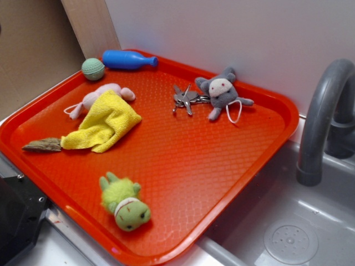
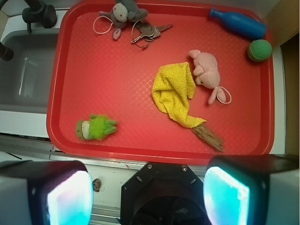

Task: Grab the silver keys.

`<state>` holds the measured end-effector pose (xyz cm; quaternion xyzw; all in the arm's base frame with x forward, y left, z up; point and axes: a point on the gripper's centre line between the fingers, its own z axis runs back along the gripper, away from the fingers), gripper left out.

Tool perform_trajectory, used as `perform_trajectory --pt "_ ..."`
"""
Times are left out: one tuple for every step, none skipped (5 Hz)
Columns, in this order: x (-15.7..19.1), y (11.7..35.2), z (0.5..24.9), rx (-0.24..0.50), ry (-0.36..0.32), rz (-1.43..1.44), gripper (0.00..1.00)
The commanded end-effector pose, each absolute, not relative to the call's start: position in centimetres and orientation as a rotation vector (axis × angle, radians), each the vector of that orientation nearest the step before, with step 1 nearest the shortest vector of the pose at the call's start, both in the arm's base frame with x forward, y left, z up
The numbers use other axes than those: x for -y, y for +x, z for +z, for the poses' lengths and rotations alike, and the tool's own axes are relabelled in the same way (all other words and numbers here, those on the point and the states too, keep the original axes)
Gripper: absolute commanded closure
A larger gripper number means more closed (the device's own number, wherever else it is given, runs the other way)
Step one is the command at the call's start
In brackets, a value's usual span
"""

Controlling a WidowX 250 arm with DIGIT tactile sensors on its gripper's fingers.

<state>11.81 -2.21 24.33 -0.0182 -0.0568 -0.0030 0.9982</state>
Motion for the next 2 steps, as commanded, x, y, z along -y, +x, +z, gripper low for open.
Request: perform_trajectory --pt "2.2 11.8 24.3 0.114 -0.036 -0.006 0.0" --pt "3.6 16.8 20.5 0.28 -0.051 0.143 0.0"
